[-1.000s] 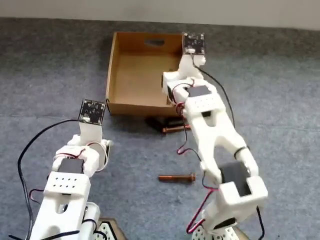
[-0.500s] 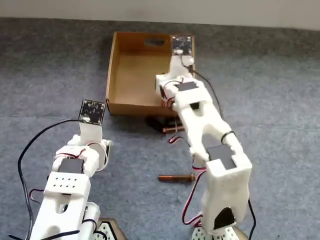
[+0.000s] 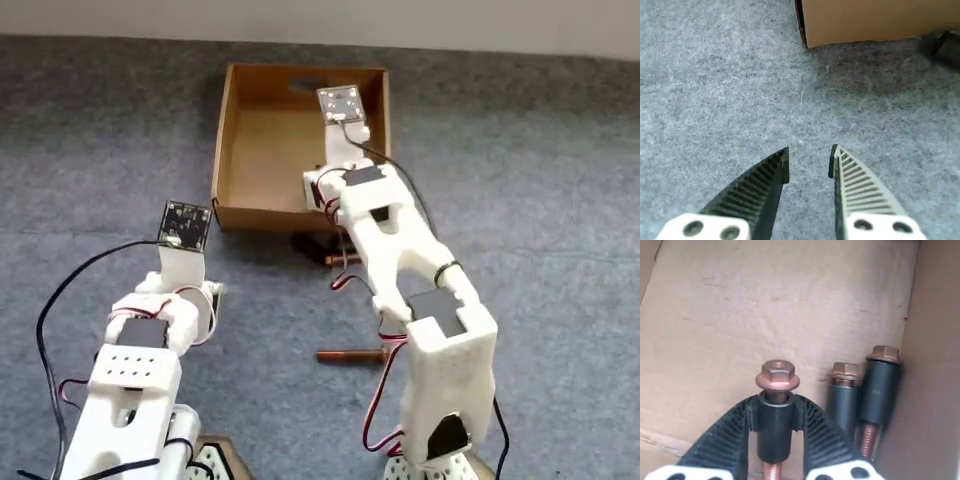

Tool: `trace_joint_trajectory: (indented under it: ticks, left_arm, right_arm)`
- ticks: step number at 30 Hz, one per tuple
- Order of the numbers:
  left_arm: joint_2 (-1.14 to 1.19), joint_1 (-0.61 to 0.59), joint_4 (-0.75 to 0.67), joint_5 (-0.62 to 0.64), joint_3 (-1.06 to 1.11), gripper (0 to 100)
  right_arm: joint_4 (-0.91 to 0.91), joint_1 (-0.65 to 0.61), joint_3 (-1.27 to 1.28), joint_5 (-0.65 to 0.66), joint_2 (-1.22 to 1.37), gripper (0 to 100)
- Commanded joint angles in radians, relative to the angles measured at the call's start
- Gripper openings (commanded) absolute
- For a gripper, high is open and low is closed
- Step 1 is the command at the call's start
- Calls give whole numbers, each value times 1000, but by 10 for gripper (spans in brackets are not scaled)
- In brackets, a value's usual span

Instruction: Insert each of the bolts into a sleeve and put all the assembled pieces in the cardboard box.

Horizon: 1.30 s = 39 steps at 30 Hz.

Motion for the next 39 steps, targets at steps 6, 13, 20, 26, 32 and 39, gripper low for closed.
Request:
trace_joint_trajectory:
  ticks: [6,13,20,26,32,39]
  left_arm:
    - [-2,-5,-20,8,-7,148]
    - [-4,-5,-20,8,-7,148]
    - [-5,-5,-20,6,-7,148]
    - [-5,-5,-20,6,-7,148]
    - [-5,-5,-20,6,-7,148]
    - [-5,-5,-21,6,-7,148]
  right_arm:
    - [4,7,-50,15,-18,5]
    - [45,5,-53,11,-1,108]
    - [54,5,-64,15,-2,129]
    - [82,12,-94,15,-150,129]
    - [297,16,-94,18,-430,129]
    - [575,7,-91,213,-585,129]
